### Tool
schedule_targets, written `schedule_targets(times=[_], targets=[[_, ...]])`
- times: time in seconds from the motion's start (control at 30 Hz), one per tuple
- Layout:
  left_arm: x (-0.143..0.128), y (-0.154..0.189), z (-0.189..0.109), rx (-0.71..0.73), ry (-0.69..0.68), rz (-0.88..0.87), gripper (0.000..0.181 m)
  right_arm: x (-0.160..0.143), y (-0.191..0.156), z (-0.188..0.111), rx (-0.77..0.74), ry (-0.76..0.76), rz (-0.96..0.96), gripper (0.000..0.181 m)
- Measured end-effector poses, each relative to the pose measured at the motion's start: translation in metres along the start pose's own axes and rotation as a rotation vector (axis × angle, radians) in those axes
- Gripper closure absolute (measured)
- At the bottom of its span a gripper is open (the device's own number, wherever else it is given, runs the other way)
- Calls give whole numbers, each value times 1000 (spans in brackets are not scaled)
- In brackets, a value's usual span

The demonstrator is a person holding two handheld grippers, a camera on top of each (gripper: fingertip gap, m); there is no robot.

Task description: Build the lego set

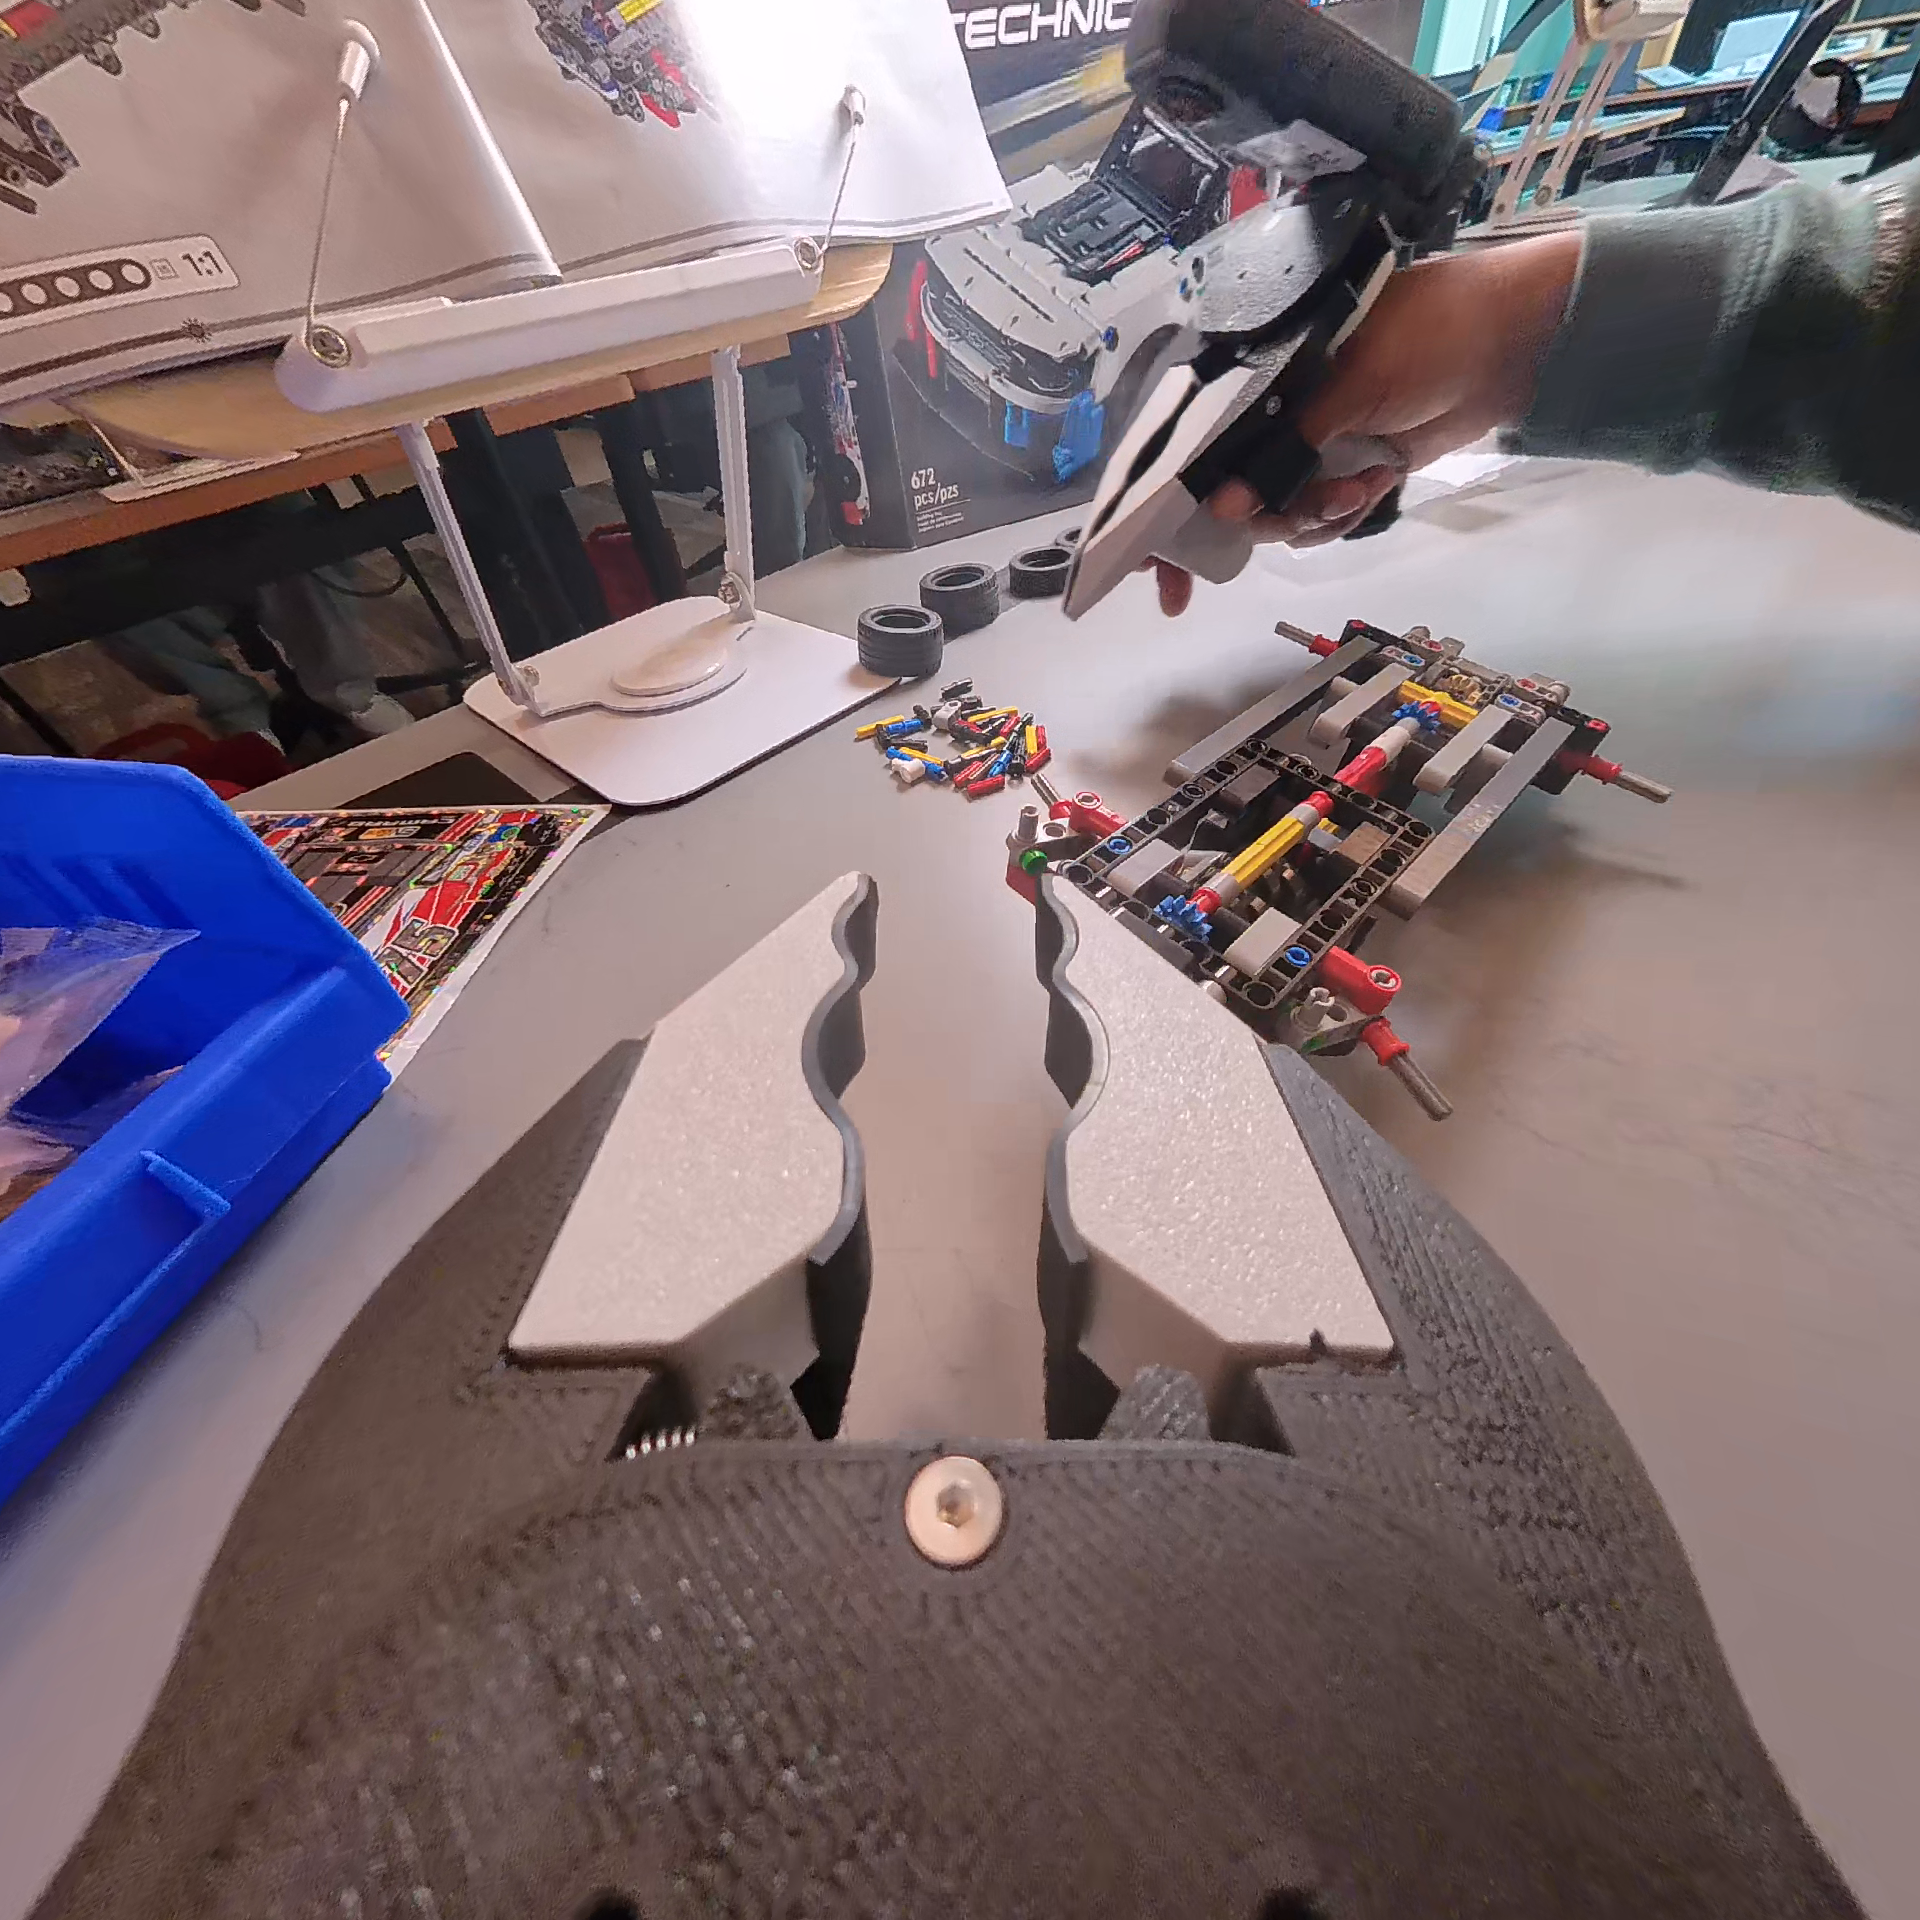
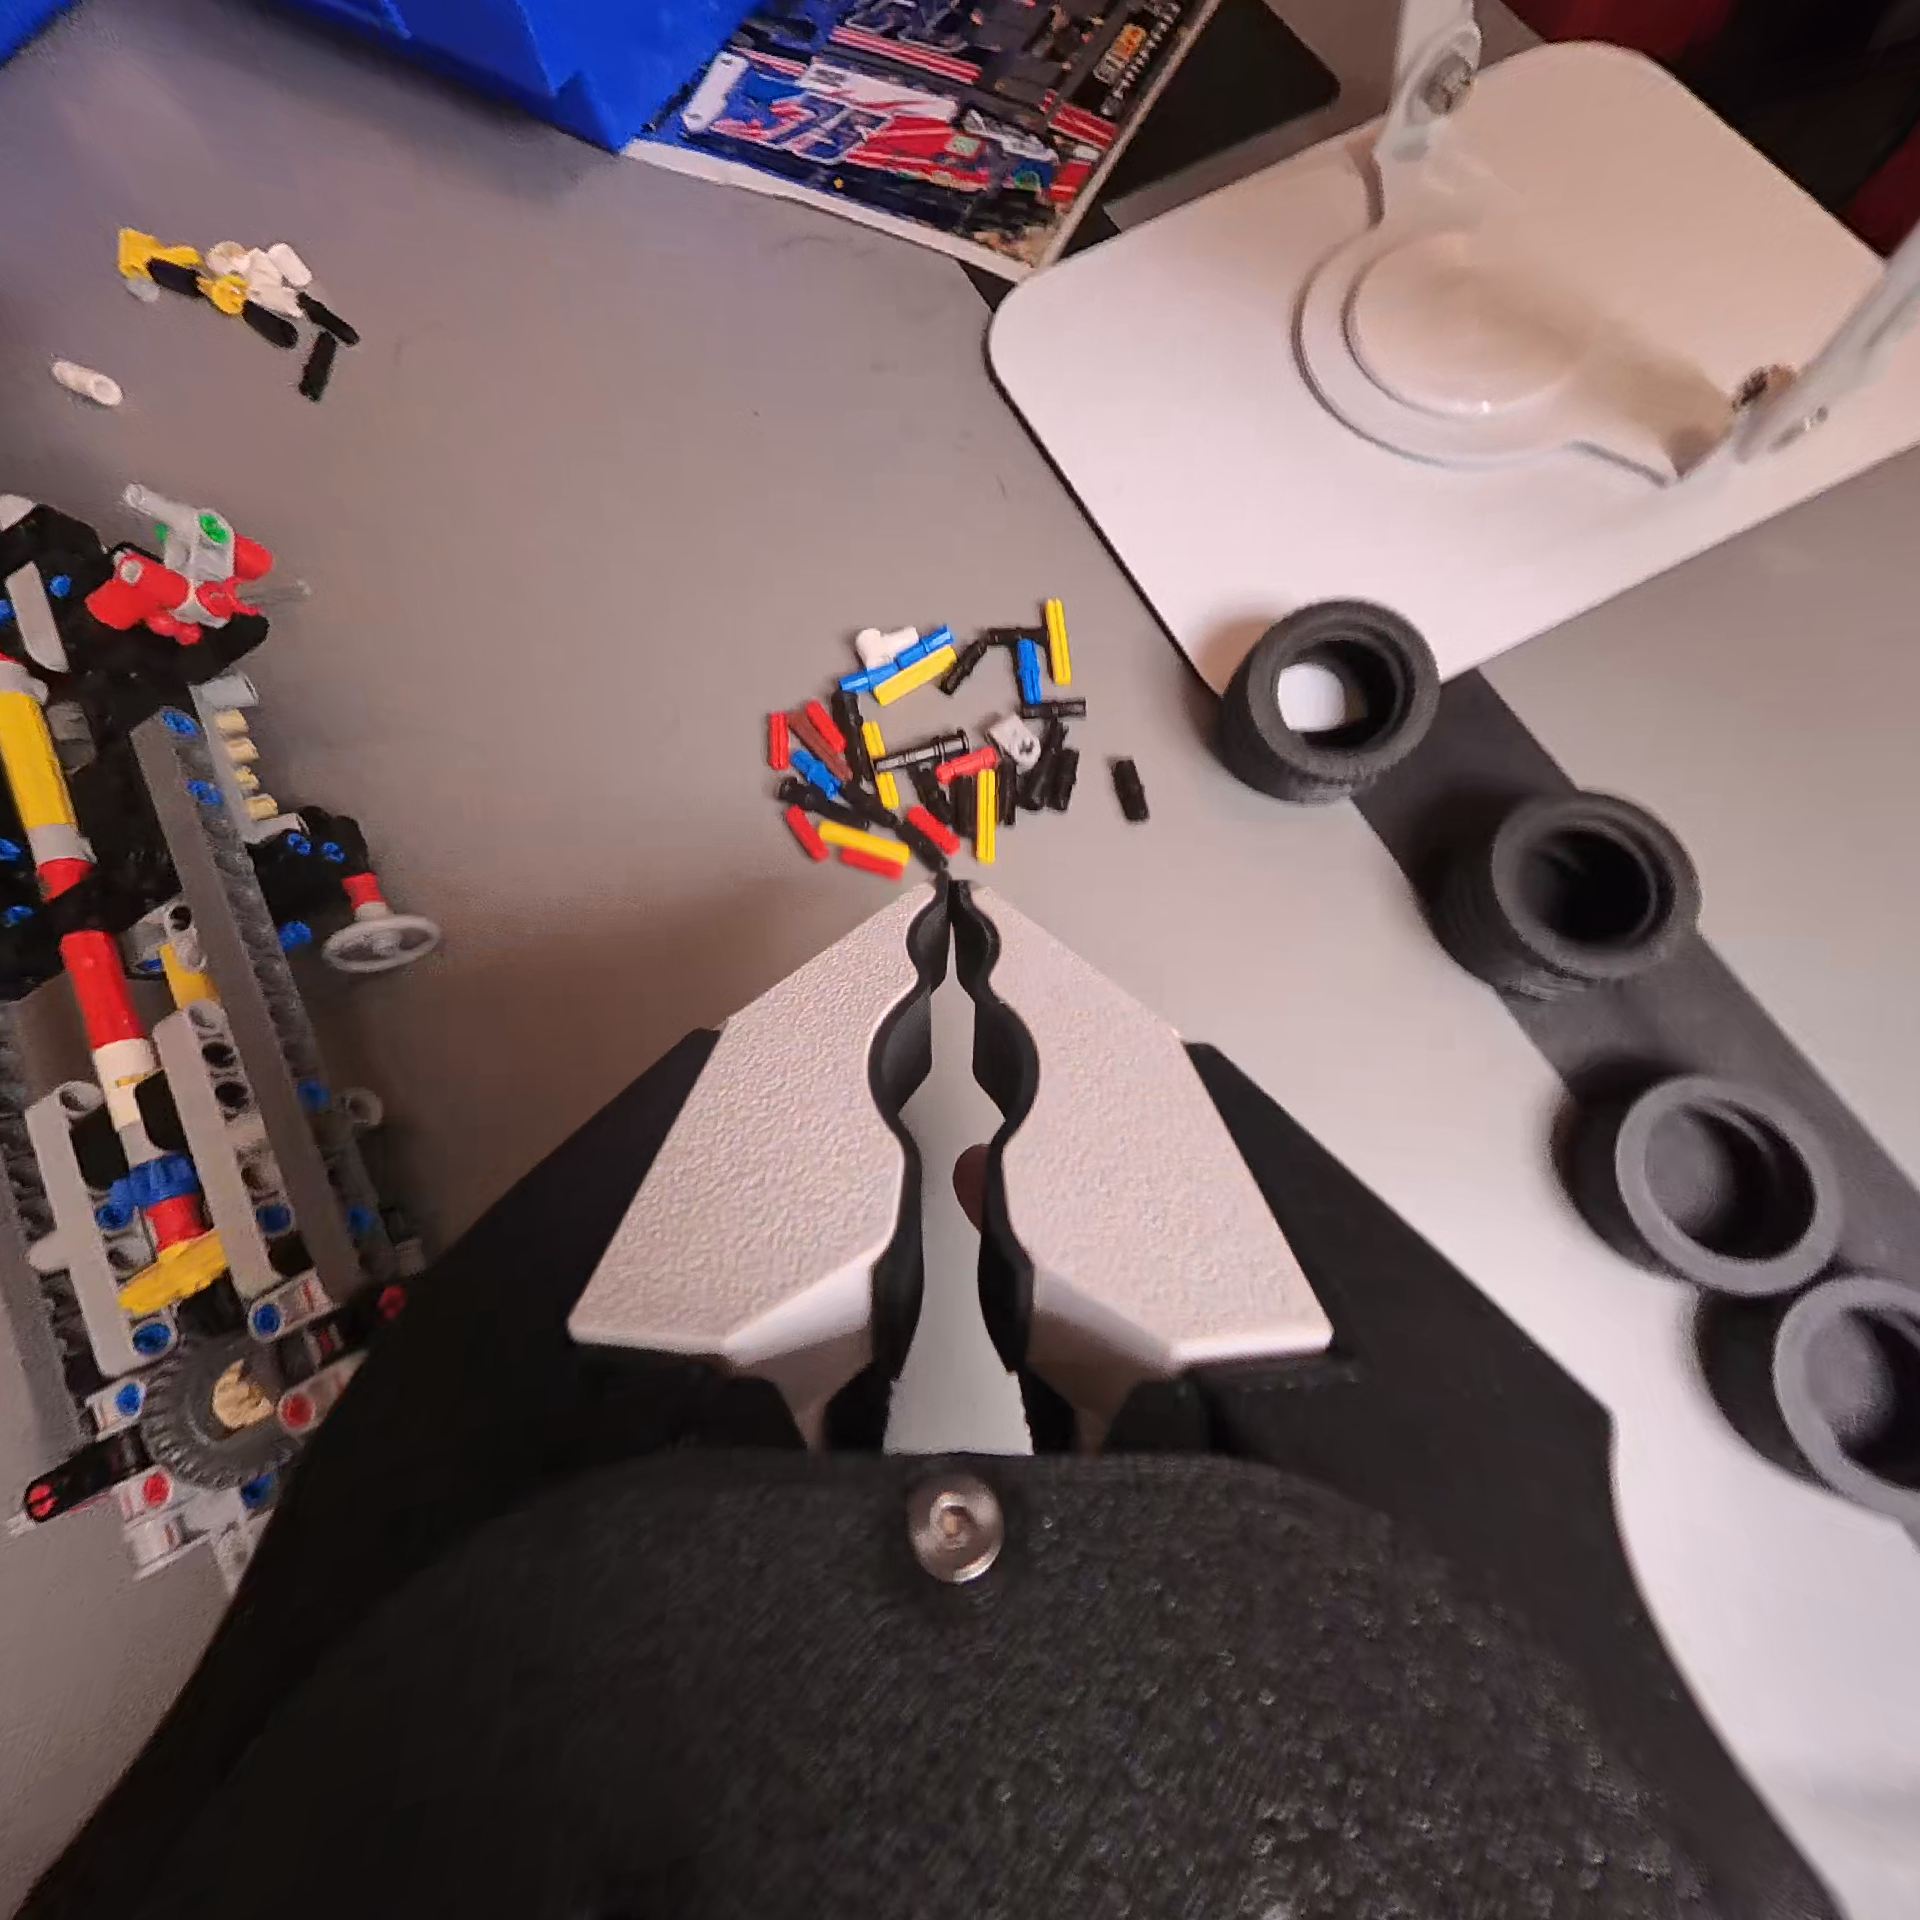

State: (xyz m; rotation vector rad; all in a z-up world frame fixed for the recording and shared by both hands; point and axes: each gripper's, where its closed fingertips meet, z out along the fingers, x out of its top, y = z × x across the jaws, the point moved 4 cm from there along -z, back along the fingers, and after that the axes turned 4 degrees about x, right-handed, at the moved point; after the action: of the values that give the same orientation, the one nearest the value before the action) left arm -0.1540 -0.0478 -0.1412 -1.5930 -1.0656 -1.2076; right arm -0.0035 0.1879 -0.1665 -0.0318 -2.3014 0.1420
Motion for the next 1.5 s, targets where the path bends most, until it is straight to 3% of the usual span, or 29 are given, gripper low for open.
schedule_targets(times=[0.33,0.73,1.2,1.33,1.5], targets=[[-2,1,1,5,-11,15,152,-60,-24,-37,-29,-81,122,181],[-4,1,1,13,-19,29,152,-81,-35,-38,38,-89,244,181],[-5,4,2,0,-24,32,152,-84,-23,-65,86,26,344,172],[-5,5,3,-5,-25,31,152,-78,-15,-66,3,56,236,176],[-7,6,5,-12,-39,37,152,-44,-15,-34,-87,20,-13,181]])
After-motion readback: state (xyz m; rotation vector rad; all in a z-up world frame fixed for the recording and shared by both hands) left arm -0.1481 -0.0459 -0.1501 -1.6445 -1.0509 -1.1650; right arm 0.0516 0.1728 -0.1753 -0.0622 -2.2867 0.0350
